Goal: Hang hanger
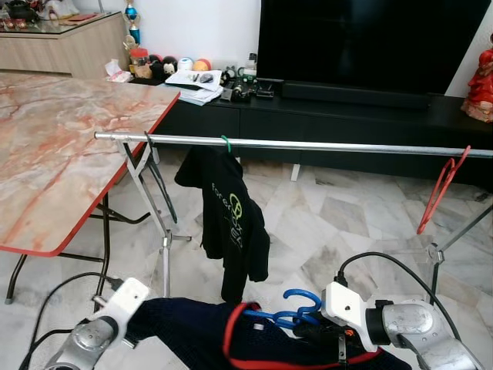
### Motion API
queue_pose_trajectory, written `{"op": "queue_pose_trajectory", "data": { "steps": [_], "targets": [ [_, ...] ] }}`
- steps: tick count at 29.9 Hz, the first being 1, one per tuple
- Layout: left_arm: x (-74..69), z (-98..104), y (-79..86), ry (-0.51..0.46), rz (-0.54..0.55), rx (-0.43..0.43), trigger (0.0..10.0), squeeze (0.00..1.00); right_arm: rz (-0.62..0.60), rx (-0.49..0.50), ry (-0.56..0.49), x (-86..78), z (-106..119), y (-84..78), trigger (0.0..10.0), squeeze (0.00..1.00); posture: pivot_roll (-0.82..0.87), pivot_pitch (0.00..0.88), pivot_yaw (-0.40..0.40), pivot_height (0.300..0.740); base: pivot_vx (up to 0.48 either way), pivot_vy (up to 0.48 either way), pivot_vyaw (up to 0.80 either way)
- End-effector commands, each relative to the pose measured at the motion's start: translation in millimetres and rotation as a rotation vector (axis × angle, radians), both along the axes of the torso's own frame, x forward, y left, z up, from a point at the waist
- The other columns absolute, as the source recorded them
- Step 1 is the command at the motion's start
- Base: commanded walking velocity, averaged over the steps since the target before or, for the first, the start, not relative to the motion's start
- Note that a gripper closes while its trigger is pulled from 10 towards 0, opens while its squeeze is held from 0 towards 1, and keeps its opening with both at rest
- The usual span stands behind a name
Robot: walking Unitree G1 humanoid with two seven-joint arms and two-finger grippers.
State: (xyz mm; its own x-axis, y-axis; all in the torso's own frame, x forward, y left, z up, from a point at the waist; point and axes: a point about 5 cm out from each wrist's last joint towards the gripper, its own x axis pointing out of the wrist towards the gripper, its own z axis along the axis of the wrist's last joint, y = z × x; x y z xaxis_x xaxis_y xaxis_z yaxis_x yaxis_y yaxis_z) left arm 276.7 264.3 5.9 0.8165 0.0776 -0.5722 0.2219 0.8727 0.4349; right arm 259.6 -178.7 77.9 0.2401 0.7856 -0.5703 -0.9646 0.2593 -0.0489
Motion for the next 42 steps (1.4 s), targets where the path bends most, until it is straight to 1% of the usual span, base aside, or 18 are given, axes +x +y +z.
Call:
{"op": "queue_pose_trajectory", "data": {
  "steps": [1,6,10,14,17,19,22,23,26,27,30,31,33,36,37,38,40,42],
  "targets": [
    [-4.9,2,21.0,0.022,0.113,0.035,0.0,0.00,-0.038,-0.007,-0.021,1.8,9,-15.4,10.0,0.00,0.14,0.032,-0.011,0.740,0.000,0.000,0.00],
    [-20.1,-14,23.4,0.161,0.184,0.024,0.0,0.00,-0.091,0.080,-0.046,10.0,25,-24.1,10.0,0.00,0.14,0.030,-0.010,0.740,0.000,0.000,0.00],
    [-36.2,-24,32.9,0.233,0.361,-0.013,0.0,0.00,-0.112,0.137,-0.055,11.1,36,-34.3,10.0,0.00,0.14,0.023,-0.005,0.740,0.000,0.000,0.00],
    [-43.5,-31,29.7,0.290,0.357,-0.042,0.0,0.00,-0.141,0.212,-0.061,12.5,44,-38.0,10.0,0.00,0.14,0.022,-0.003,0.740,0.000,0.000,0.00],
    [-45.2,-34,25.6,0.314,0.322,-0.056,0.0,0.00,-0.156,0.226,-0.068,13.0,45,-38.9,10.0,0.00,0.14,0.021,-0.002,0.740,0.000,0.000,0.00],
    [-42.5,-37,11.9,0.341,0.195,-0.076,0.0,0.00,-0.178,0.256,-0.090,15.4,44,-36.0,10.0,0.00,0.14,0.020,-0.002,0.740,0.000,0.000,0.00],
    [-26.4,-29,-4.0,0.260,0.037,-0.062,0.0,0.00,-0.327,0.288,-0.200,34.4,39,-25.1,10.0,0.00,0.13,0.021,-0.004,0.740,0.000,0.000,0.00],
    [-26.4,-29,-4.0,0.260,0.037,-0.062,0.0,0.00,-0.327,0.288,-0.200,34.4,39,-25.1,10.0,0.00,0.13,0.021,-0.004,0.740,0.000,0.000,0.00],
    [-8.9,-16,-20.8,0.138,-0.064,-0.137,0.0,0.00,-0.456,0.471,-0.254,46.1,44,-9.9,10.0,0.00,0.14,0.022,-0.007,0.740,0.000,0.000,0.00],
    [-3.7,-12,-27.1,0.107,-0.100,-0.162,0.0,0.00,-0.518,0.567,-0.242,49.8,44,-3.8,10.0,0.00,0.15,0.025,-0.009,0.740,0.000,0.000,0.00],
    [5.1,-4,-38.8,0.058,-0.160,-0.204,0.0,0.00,-0.639,0.746,-0.206,54.6,40,11.1,10.0,0.00,0.16,0.027,-0.009,0.740,0.000,0.000,0.00],
    [6.5,-2,-40.6,0.047,-0.160,-0.222,0.0,0.00,-0.680,0.766,-0.209,56.3,38,14.2,10.0,0.00,0.16,0.027,-0.009,0.740,0.000,0.000,0.00],
    [7.8,-1,-42.4,0.033,-0.162,-0.245,0.0,0.00,-0.708,0.751,-0.215,57.4,34,17.7,10.0,0.00,0.16,0.027,-0.009,0.740,0.000,0.000,0.00],
    [8.3,0,-43.5,0.023,-0.161,-0.270,0.0,0.00,-0.766,0.576,-0.300,59.5,20,22.1,10.0,0.00,0.16,0.027,-0.009,0.740,0.000,0.000,0.00],
    [7.7,0,-44.1,0.022,-0.165,-0.269,0.0,0.00,-0.841,0.573,-0.310,62.4,17,19.4,10.0,0.00,0.15,0.027,-0.015,0.740,0.000,0.000,0.00],
    [7.7,0,-44.1,0.022,-0.165,-0.269,0.0,0.00,-0.841,0.573,-0.310,62.4,17,19.4,10.0,0.00,0.15,0.027,-0.015,0.740,0.000,0.000,0.00],
    [4.2,-4,-45.9,0.018,-0.160,-0.261,0.0,0.00,-1.100,0.538,-0.301,67.8,3,7.7,10.0,0.00,0.16,0.028,-0.020,0.740,0.000,0.000,0.00],
    [2.8,-5,-46.0,0.006,-0.141,-0.256,0.0,0.00,-1.160,0.425,-0.247,66.5,-11,5.5,10.0,0.00,0.15,0.028,-0.020,0.740,0.000,0.000,0.00]
  ]
}}
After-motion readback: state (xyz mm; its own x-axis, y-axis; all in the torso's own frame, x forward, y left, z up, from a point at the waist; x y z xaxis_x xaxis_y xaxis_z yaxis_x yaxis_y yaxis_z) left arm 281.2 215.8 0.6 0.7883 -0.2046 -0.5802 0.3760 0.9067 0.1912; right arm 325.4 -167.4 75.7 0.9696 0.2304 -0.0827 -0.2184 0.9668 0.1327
